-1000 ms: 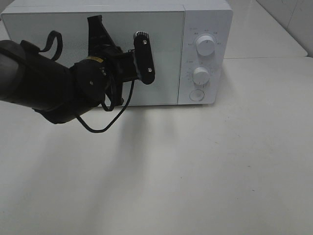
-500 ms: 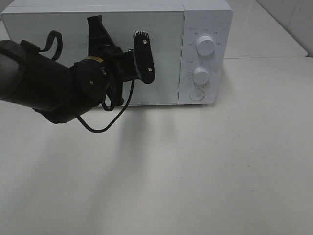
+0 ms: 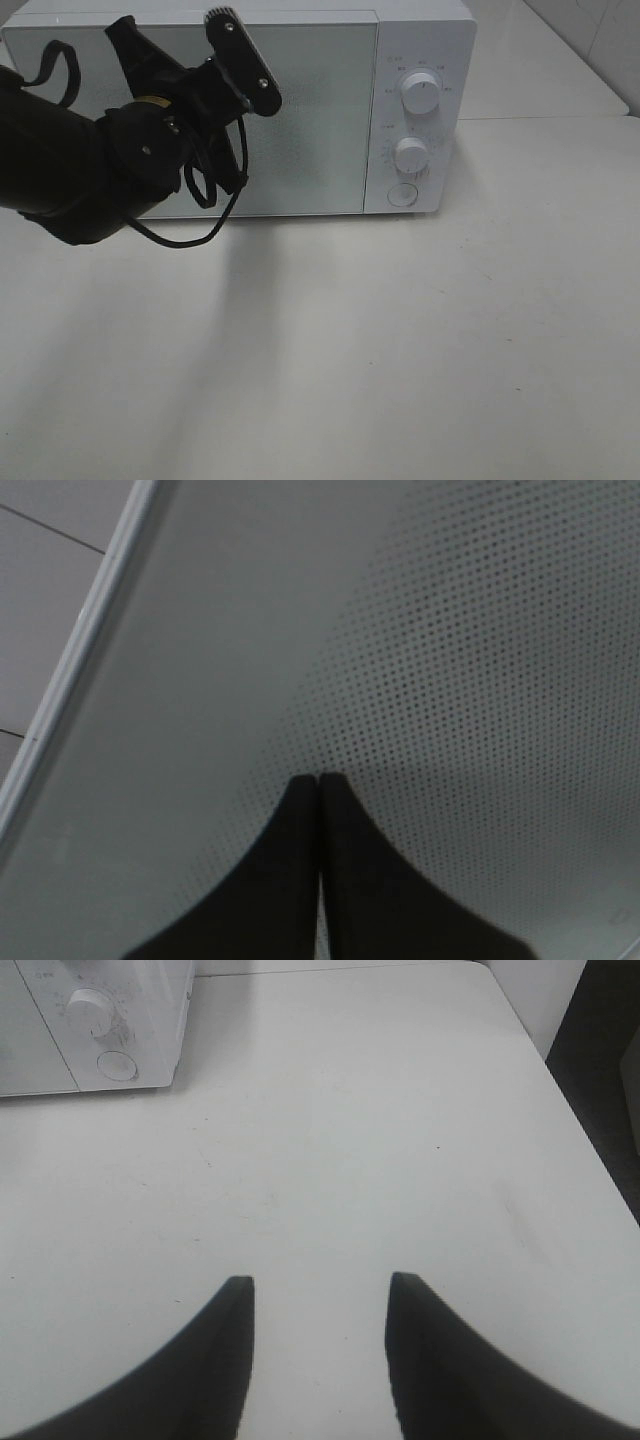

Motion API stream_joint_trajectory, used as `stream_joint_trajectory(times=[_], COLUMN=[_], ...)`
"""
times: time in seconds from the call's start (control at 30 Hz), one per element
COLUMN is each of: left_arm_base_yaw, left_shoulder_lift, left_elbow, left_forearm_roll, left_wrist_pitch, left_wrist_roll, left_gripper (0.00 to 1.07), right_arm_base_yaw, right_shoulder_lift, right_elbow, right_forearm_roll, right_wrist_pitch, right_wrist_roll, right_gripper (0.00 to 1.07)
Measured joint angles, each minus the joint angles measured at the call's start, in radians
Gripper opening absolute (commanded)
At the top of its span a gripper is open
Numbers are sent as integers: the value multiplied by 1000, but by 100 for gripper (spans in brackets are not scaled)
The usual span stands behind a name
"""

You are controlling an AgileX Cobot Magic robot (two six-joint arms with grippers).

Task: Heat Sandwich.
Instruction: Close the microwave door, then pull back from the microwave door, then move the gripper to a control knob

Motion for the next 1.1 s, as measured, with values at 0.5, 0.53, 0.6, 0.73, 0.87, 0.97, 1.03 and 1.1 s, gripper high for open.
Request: stream_joint_trajectory(times=[0.5, 0.53, 0.6, 0.73, 0.87, 0.97, 1.03, 1.1], left_arm_base_yaw=[10, 20, 36, 71, 88, 90, 90, 90], left_shoulder_lift=[-121, -147, -172, -230, -305, -372, -425, -474], left_elbow=[58, 58, 58, 58, 58, 58, 59, 59], left_forearm_roll=[203, 294, 402, 655, 870, 974, 1017, 1041], left_wrist_pitch=[353, 459, 554, 738, 907, 1000, 1055, 1119], left_wrist_roll=[-721, -843, -966, -1223, -1447, -1573, -1631, -1659], left_gripper=[0, 0, 0, 0, 0, 0, 0, 0], right_arm_base_yaw=[0, 0, 0, 0, 0, 0, 0, 0], right_shoulder_lift=[0, 0, 0, 0, 0, 0, 0, 0], right_elbow=[0, 0, 0, 0, 0, 0, 0, 0], right_forearm_roll=[0, 0, 0, 0, 0, 0, 0, 0], right_wrist_pitch=[0, 0, 0, 0, 0, 0, 0, 0], right_wrist_roll=[0, 0, 0, 0, 0, 0, 0, 0], right_gripper=[43, 43, 43, 43, 43, 43, 43, 43])
